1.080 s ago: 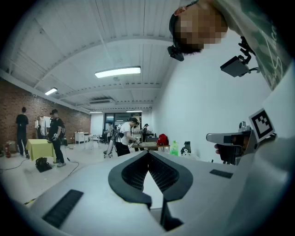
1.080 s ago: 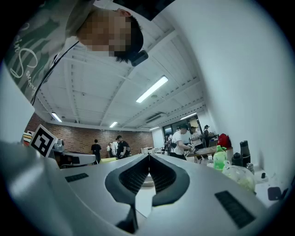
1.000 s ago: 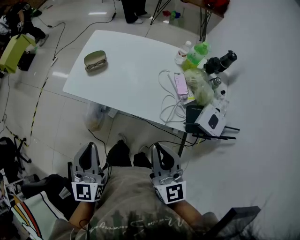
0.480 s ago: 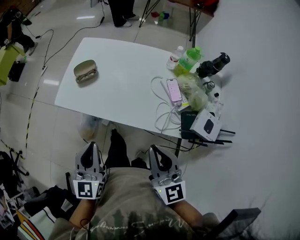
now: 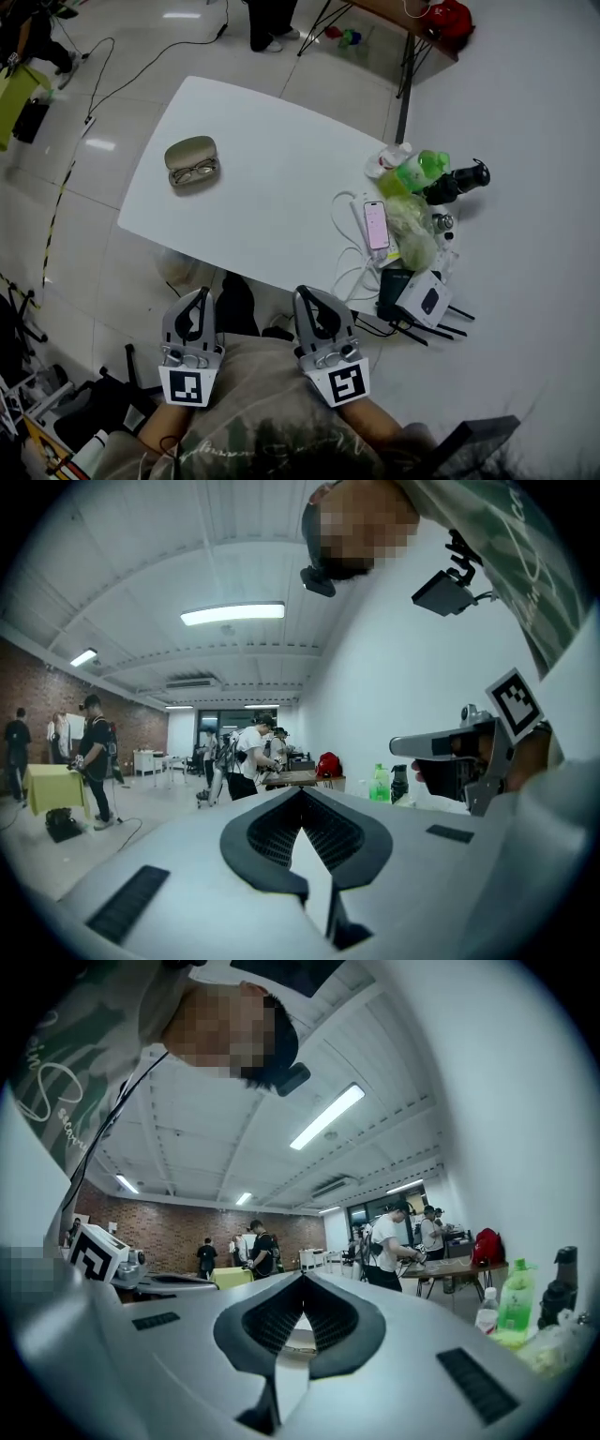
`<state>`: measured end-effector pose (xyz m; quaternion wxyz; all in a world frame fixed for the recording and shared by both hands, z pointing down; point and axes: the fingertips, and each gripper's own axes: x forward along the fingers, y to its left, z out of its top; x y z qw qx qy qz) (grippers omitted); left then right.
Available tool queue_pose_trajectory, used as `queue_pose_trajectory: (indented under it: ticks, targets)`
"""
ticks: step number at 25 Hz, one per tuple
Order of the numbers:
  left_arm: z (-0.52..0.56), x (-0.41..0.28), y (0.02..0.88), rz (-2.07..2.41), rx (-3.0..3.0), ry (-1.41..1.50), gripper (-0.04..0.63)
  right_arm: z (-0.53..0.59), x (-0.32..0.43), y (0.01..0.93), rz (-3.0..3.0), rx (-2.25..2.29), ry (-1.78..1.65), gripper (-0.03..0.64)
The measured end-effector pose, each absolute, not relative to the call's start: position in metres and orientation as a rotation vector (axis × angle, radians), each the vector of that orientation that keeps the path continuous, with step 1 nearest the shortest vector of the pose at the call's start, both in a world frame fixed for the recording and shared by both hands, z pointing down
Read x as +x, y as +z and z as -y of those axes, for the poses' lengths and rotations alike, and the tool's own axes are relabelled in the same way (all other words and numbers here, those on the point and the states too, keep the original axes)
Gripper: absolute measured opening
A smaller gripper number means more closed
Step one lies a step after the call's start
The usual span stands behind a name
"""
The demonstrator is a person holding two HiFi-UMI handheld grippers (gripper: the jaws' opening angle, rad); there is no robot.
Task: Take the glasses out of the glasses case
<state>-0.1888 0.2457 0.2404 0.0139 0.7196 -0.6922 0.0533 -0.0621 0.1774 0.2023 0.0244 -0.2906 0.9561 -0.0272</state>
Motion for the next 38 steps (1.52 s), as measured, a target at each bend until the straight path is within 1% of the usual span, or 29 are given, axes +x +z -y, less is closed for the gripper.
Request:
queue_pose_trajectory:
  ticks: [4,8,13,18,21,25,31,34,38]
  targets:
    - [-0.222,-0.234,0.248,2.136,2.166,0.130,0.008,-0.150,-0.103,0.217,-2.967,-0.977,-0.272,0.012]
    - [-0.201,-0.277,0.252,2.130,2.136,0.104,0.008,-0.132,-0.147,0.210,-2.978,-0.910,-0.232,0.012]
    - [-0.180,-0.308,0.268,2.104,2.090,0.129,0.008,-0.115,-0.178,0.217,-2.984,-0.880,-0.256,0.012]
    - [-0.158,-0.303,0.280,2.068,2.004,0.141,0.008,-0.105,-0.170,0.224,-3.011,-0.780,-0.333,0.012]
    - [-0.143,-0.296,0.274,2.122,1.916,0.129,0.008,-0.091,-0.160,0.224,-3.036,-0.733,-0.329,0.012]
    - [-0.139,-0.287,0.280,2.050,1.952,0.194,0.008,-0.083,-0.162,0.230,-3.022,-0.669,-0.338,0.012]
    - [-0.126,-0.317,0.284,1.994,2.036,0.264,0.008,-0.076,-0.186,0.238,-3.063,-0.602,-0.395,0.012]
    - [-0.118,-0.331,0.304,1.915,2.032,0.327,0.008,-0.065,-0.192,0.226,-3.063,-0.616,-0.339,0.012]
    - [-0.107,-0.372,0.323,1.933,2.024,0.472,0.015,-0.061,-0.210,0.212,-3.057,-0.630,-0.243,0.012]
